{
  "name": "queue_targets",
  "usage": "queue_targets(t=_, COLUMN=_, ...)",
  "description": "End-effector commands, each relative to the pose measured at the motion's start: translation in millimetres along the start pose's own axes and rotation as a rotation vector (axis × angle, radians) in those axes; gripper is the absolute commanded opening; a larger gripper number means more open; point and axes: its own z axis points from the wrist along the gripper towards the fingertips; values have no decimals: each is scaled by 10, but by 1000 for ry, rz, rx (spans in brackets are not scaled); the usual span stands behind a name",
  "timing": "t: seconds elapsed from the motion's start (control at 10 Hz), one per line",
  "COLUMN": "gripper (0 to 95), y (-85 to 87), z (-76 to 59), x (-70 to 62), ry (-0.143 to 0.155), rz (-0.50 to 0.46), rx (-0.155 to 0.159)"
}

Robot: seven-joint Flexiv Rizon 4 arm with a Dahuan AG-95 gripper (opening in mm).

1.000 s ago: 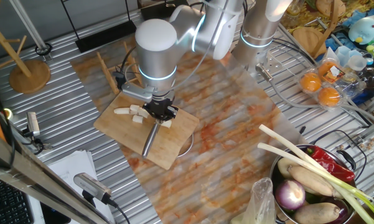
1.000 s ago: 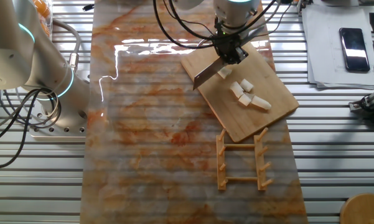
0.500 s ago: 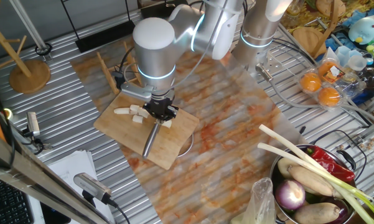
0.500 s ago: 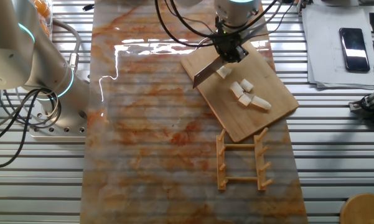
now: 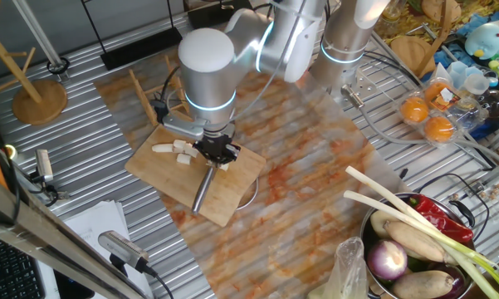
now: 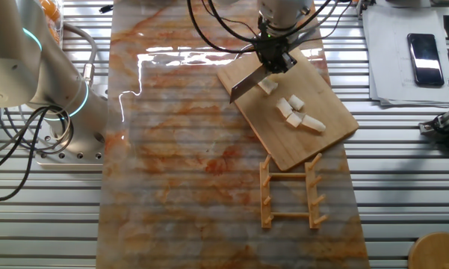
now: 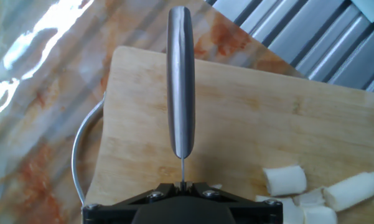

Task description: Chop the scallions

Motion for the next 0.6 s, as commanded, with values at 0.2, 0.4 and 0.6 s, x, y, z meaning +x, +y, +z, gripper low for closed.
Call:
queue_targets(t=0.2, gripper=0, y=-16, z=-24, x=22, ry=-6, rz=15, rx=9)
queue_targets(t=0.4, gripper=0, y=-43, z=-10, x=49, ry=-9, rz=14, rx=10)
queue_targets(t=0.6, gripper=0, y=-57, z=30, x=89, ry=-16, rz=9, rx=5)
